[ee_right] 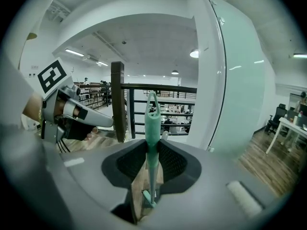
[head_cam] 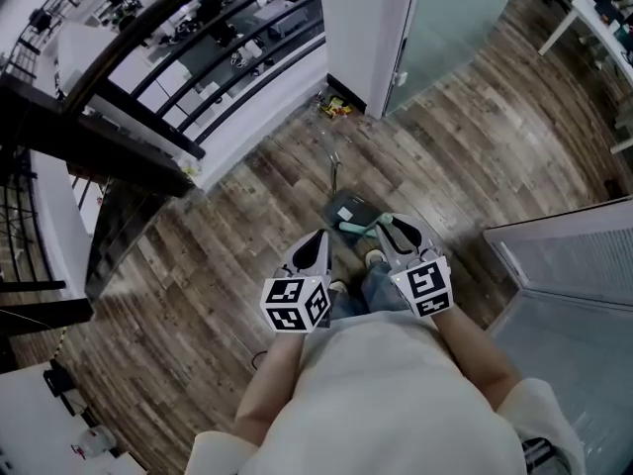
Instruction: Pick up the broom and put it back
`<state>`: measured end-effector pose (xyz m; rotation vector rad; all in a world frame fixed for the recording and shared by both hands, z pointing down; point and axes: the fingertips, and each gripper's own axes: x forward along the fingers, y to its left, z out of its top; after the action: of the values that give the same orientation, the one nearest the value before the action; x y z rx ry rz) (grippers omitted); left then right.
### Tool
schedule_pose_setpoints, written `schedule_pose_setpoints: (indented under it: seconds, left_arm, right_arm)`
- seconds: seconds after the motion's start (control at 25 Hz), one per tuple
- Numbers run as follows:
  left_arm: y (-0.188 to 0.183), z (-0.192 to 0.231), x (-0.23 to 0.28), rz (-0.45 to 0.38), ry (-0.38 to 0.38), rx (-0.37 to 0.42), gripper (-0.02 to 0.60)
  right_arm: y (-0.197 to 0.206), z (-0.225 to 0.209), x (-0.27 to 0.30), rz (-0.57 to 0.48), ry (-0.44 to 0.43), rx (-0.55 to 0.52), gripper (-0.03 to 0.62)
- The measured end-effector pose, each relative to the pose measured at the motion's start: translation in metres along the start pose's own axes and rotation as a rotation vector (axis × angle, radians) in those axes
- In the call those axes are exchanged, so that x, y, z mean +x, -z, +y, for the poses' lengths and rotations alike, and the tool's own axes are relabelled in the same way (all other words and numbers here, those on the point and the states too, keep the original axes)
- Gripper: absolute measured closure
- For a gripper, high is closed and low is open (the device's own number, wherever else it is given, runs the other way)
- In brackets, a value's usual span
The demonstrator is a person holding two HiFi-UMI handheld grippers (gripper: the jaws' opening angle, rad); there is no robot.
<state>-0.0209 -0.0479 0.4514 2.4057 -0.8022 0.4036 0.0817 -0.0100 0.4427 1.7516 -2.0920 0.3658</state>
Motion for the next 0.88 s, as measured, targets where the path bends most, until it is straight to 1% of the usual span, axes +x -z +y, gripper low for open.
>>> schedule_pose_setpoints:
  seconds: [0.16,0.4,0.88]
  left_arm:
    - [-0.006,0.001,0.010,-0.026,-0.047,-0.030,0.577]
    - [-0.010,0.005,0.022,-0.050,-0.102,-0.053,0.577]
    - [-0.003,0.012,0.045,-0.069,-0.216,-0.104,0.577]
  right_arm:
    - [0.007,-0.015,0.008,0.017,-0.031,-0.019,0.500]
    - [0.019,-0.029,0.025,0.038,-0.077,-0.051,0.500]
    - [0.050,-0.060,0.059,0.097,-0.175,-0.110,0.500]
